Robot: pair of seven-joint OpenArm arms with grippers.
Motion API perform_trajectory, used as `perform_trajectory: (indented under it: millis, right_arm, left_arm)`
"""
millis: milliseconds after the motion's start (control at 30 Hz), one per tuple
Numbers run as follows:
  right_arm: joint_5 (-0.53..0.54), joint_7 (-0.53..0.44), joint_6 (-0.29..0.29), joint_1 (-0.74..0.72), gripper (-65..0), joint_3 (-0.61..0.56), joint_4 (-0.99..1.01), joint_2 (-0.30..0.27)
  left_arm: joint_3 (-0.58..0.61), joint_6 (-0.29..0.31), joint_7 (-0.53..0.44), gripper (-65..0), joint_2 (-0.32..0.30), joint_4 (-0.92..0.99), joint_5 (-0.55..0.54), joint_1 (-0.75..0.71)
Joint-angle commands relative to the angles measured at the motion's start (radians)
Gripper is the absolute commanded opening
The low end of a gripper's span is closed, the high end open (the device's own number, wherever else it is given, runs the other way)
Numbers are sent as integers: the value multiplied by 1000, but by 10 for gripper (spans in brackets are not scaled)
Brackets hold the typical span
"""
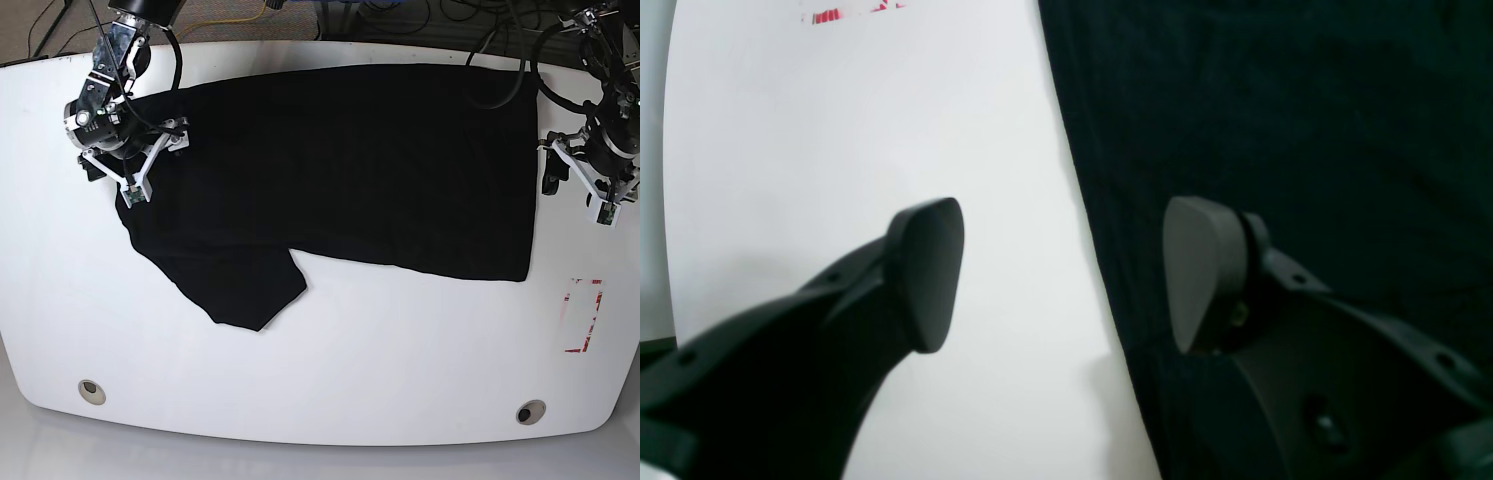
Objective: Layout the t-shirt on the table in an organized manner, then fold the t-shirt properly
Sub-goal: 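Move the right gripper along the t-shirt edge toward its corner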
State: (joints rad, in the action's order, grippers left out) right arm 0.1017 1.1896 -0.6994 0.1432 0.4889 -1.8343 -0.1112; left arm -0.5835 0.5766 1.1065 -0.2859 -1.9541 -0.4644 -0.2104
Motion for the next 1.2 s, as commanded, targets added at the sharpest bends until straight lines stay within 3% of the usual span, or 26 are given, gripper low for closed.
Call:
perform_trajectory:
  millis: [0, 267, 433, 533, 833, 900, 1167]
  right_arm:
    - [7, -14, 1, -1, -24, 1, -35, -11]
    - [8, -10, 1, 20, -49, -39, -71, -9]
    - [7, -10, 1, 22, -197, -69, -68, -14]
    - [7, -10, 1, 23, -320, -71, -63, -14]
    - [7, -10, 1, 23, -558, -72, -69, -12]
    - [2, -10, 1, 28, -639, -72, -69, -12]
    - [5, -10, 1, 48, -650, -66, -118, -15]
  left_arm:
    - [-5, -2, -21, -217, -14, -15, -7, 9]
    - [-5, -2, -21, -217, -14, -14, -6, 9]
    - [-5, -2, -21, -217, -14, -14, -6, 9]
    - [-5, -2, -21, -217, -14, -14, -6, 9]
    - [-5, -2, -21, -217, -14, -14, -6, 9]
    - [-5, -2, -21, -217, -14, -14, -6, 9]
    - [-5, -2, -21, -217, -16, -14, -6, 9]
